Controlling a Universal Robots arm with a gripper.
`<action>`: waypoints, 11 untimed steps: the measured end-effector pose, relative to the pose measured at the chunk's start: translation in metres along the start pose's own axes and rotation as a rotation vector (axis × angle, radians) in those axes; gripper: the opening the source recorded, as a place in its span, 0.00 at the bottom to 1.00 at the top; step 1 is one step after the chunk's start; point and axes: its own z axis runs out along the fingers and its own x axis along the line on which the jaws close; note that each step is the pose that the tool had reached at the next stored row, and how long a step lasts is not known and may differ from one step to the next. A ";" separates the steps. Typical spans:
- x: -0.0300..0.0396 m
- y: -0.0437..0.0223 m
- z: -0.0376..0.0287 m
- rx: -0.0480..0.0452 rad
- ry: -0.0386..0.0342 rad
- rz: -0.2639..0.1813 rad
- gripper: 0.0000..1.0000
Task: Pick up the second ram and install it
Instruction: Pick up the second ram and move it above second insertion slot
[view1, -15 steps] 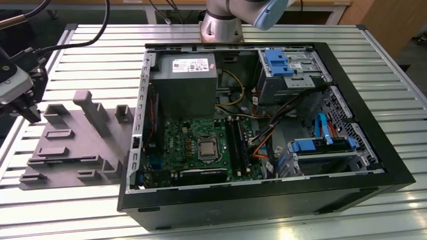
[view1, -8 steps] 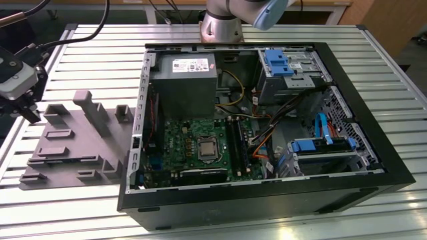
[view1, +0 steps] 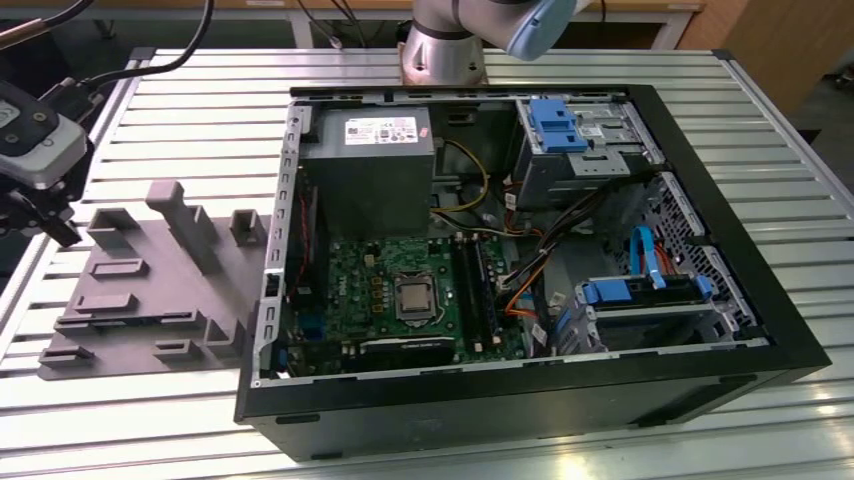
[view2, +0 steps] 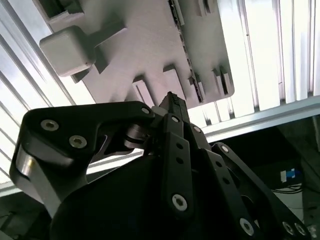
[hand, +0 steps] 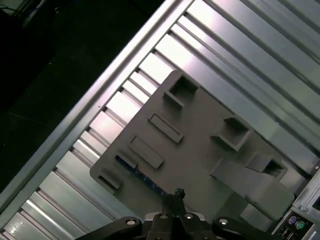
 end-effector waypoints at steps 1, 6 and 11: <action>0.0000 0.0000 0.0000 -0.0004 0.0009 -0.017 0.11; 0.0000 0.0000 0.0003 -0.0026 0.0051 -0.106 0.11; 0.0000 0.0000 0.0006 -0.0045 0.0088 -0.181 0.11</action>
